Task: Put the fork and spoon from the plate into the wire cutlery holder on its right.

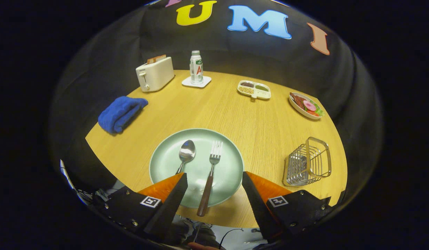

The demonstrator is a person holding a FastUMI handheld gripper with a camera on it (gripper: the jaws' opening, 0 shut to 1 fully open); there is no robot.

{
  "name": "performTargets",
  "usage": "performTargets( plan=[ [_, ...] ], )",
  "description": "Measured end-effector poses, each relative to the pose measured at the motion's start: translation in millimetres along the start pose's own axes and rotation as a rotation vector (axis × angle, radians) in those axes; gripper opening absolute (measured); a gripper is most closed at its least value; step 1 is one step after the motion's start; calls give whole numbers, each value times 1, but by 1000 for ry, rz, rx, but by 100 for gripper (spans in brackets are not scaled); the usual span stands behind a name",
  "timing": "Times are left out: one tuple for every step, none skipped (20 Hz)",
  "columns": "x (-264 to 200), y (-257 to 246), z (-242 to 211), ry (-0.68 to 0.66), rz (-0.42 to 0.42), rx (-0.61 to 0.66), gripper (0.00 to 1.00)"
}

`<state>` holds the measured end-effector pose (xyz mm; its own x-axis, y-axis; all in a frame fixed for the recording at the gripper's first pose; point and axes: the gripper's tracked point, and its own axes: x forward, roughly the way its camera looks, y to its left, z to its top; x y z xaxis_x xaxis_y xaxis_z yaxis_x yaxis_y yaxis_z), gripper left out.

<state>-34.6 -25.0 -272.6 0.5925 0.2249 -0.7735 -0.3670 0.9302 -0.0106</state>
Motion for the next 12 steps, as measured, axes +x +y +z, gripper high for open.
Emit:
performTargets(
  plan=[
    [4,2,-6,25,5,7,97],
    [7,3,-9,42,10,14,97],
    [10,4,-11,54,13,16,97],
    [12,4,-13,66,12,10,97],
    [14,5,-13,71,16,2,97],
    [16,6,-15,81,14,-11,97],
    [18,8,-17,89,18,-23,95],
    [21,10,-18,100,26,-33,95],
    [23,13,-21,115,36,-37,90],
    [26,15,-25,140,36,-44,84],
    [28,13,-29,158,31,-45,76],
    [30,16,-30,168,37,-40,73]
  ],
)
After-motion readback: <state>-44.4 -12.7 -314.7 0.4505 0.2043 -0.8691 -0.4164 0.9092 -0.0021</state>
